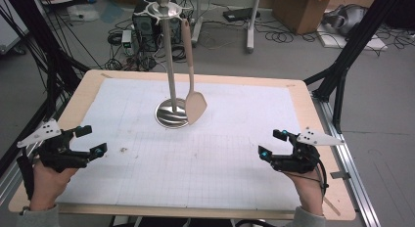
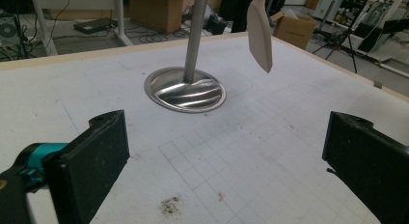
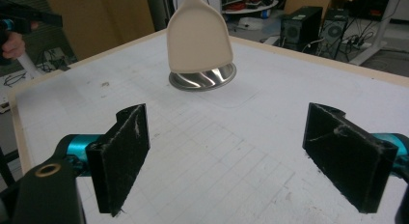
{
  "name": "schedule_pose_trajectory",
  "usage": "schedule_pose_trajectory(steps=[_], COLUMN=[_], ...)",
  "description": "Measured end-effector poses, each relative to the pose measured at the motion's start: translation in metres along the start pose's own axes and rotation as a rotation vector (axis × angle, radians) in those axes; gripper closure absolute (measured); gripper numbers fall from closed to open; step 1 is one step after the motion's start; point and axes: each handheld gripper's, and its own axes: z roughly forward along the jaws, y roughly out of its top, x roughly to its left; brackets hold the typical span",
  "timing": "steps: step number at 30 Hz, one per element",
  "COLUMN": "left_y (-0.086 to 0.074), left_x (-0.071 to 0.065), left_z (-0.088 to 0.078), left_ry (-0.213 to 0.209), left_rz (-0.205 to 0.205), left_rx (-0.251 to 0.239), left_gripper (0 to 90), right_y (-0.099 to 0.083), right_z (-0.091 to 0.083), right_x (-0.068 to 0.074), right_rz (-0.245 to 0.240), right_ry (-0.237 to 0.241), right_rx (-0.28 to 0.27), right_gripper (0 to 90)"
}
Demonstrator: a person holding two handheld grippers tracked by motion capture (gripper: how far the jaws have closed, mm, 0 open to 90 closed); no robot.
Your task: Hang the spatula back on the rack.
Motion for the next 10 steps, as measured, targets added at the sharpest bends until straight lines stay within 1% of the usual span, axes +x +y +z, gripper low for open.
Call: schedule_pose_trajectory(steps=[2, 7, 9, 10], left_y=[0.0003, 0.0006, 0.0003, -0.0002], left_x=[-0.0003, 0.0002, 0.0001, -0.0002], left_z=[0.0001, -0.0014, -0.0011, -0.001], left_ry=[-0.003, -0.002, 0.003, 0.004], left_rz=[0.003, 0.002, 0.001, 0.002], left_rx=[0.0, -0.006, -0.002, -0.002], left_gripper=[3.1, 3.1, 3.1, 3.1], right_y=[-0.0008, -0.0045, -0.0068, -0.0086], right_z=[-0.0019, -0.0071, -0.0089, -0.0092], right_x=[-0.0006, -0.0042, -0.0041, -0.004], right_rz=[-0.006, -0.003, 0.002, -0.006], right_ry=[0.01, -0.009, -0.001, 0.0], right_rx=[0.005, 0.029, 0.034, 0.04], right_gripper=[16.1, 16.1, 16.1, 16.1])
